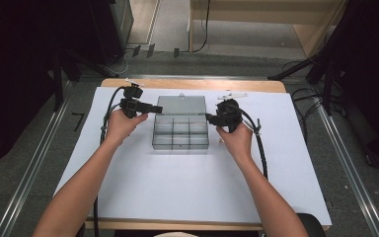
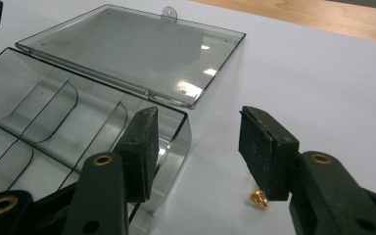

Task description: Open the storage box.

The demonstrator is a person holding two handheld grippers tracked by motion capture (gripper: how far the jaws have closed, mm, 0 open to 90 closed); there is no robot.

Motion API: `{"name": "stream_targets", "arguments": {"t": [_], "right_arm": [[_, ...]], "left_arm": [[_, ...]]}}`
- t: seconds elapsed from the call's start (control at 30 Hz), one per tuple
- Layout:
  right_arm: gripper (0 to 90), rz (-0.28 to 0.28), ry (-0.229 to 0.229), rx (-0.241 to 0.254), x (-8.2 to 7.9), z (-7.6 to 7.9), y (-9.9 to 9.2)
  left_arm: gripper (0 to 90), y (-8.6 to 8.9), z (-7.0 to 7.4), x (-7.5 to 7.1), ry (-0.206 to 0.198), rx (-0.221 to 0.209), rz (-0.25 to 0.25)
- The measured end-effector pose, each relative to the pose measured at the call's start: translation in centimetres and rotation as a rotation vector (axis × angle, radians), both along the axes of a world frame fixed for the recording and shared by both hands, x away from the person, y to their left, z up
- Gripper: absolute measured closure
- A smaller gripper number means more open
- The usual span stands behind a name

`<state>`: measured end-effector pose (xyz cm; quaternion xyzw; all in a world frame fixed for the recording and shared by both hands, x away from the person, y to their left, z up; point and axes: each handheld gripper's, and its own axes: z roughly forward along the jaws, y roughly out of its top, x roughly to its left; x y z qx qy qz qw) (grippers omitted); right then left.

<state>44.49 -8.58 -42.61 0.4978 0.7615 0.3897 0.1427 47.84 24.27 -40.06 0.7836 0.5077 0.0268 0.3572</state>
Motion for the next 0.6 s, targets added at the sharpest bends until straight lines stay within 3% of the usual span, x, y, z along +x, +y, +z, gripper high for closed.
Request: {"name": "stream_targets", "arguments": {"t": [0.17, 0.37, 0.6], "right_arm": [[51.8, 0.003, 0.000, 0.007, -1.2, -0.1, -1.0], [52.8, 0.019, -0.009, 0.002, -2.4, -0.2, -1.8], [54.0, 0.036, -0.006, -0.011, -3.5, -0.6, -2.5]], "left_arm": [[41.5, -0.2, 0.4, -1.2, -0.026, 0.003, -0.019], [41.7, 0.0, 0.6, -2.2, -0.054, -0.010, -0.004], [41.2, 0.3, 0.3, -2.9, -0.031, 0.008, -0.012]]}}
